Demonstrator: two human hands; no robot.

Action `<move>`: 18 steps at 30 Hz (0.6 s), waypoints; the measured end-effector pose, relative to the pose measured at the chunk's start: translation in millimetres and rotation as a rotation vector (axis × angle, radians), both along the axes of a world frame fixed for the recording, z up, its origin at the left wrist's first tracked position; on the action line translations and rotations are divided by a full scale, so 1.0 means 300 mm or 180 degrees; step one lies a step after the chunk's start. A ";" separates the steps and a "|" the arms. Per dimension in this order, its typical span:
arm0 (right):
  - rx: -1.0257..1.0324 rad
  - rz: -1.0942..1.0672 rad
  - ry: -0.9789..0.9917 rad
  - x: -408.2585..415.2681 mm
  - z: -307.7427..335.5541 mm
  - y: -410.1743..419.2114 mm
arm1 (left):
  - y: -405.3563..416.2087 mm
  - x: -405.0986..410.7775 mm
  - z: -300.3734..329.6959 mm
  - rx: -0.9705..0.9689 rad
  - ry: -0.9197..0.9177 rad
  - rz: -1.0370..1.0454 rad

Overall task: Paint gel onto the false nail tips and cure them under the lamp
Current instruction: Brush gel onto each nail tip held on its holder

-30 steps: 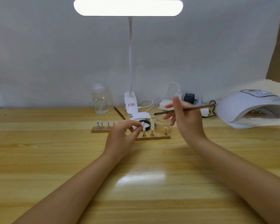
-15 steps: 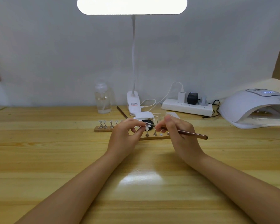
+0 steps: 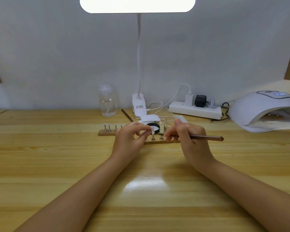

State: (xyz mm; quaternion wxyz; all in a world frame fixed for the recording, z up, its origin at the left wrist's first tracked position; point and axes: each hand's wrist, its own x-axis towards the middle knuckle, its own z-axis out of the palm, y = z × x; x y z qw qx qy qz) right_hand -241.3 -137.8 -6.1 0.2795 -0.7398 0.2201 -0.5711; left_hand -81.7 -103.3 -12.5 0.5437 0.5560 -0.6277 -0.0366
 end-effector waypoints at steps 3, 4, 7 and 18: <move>-0.0219 -0.0222 0.0240 0.004 0.010 -0.002 | -0.004 0.001 -0.003 -0.0037 -0.0004 0.0011; -0.0152 -0.0205 0.0336 0.005 0.008 -0.002 | -0.005 0.001 -0.004 -0.0046 -0.0016 0.0013; 0.0112 -0.0002 0.0234 0.005 0.001 0.005 | -0.006 0.001 -0.004 -0.0019 -0.0007 0.0018; 0.0200 0.0171 0.0149 -0.007 -0.001 0.017 | 0.002 -0.004 0.005 0.0082 0.0045 0.0068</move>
